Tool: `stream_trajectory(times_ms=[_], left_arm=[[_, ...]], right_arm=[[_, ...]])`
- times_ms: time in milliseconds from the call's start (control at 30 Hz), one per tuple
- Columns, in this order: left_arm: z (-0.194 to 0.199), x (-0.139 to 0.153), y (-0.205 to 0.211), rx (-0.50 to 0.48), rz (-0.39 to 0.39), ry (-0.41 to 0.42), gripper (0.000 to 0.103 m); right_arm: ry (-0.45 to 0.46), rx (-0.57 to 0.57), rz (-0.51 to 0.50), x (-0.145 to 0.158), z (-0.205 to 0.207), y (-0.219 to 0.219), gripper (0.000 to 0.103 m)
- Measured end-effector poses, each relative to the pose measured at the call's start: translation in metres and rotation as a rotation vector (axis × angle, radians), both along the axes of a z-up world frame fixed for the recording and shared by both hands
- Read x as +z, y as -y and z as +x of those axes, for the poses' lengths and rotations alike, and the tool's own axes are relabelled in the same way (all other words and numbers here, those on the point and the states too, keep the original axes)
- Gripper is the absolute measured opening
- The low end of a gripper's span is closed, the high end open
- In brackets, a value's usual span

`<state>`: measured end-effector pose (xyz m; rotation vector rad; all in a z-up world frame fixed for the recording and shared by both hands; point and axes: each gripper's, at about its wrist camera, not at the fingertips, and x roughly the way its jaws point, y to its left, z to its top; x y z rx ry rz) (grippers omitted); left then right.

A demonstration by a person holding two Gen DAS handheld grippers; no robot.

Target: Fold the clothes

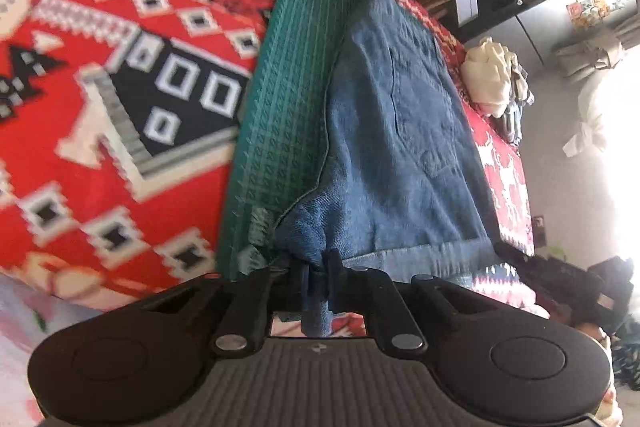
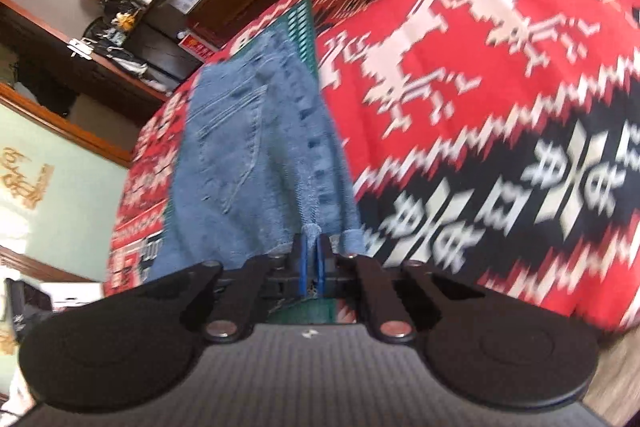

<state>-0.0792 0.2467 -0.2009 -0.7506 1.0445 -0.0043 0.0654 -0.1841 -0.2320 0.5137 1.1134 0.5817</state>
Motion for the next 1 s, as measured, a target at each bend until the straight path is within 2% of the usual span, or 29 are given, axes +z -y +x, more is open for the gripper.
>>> stream_trajectory(times_ms=[133, 200, 300, 400, 533, 600, 800, 933, 1000], left_arm=[[-0.007, -0.003, -0.017, 0.013, 0.016, -0.010, 0.008], [-0.007, -0.007, -0.021, 0.027, 0.007, -0.019, 0.012], [-0.013, 0.000, -0.022, 0.018, 0.026, 0.014, 0.015], [-0.019, 0.014, -0.025, 0.007, 0.074, 0.029, 0.031], [-0.021, 0.032, -0.039, 0.018, 0.092, 0.034, 0.031], [-0.014, 0.043, -0.047, 0.032, 0.092, 0.048, 0.031], [0.053, 0.062, -0.046, 0.013, 0.118, 0.151, 0.031], [0.117, 0.052, -0.033, -0.011, 0.089, 0.205, 0.031], [0.136, 0.046, -0.029, -0.020, 0.092, 0.208, 0.031]], right_arm=[[-0.019, 0.047, -0.011, -0.002, -0.021, -0.009, 0.005], [-0.016, 0.053, -0.033, -0.005, -0.027, -0.011, 0.007], [-0.003, 0.026, -0.033, 0.002, -0.031, -0.002, 0.012], [0.046, 0.029, -0.079, 0.017, -0.023, 0.002, 0.013], [0.097, 0.031, -0.084, 0.035, 0.010, -0.001, 0.015], [0.122, 0.028, -0.077, 0.042, 0.034, -0.008, 0.021], [0.195, 0.033, -0.073, 0.045, 0.114, -0.059, 0.024], [0.208, 0.012, -0.053, 0.036, 0.164, -0.089, 0.024], [0.202, 0.016, -0.064, 0.029, 0.185, -0.103, 0.027]])
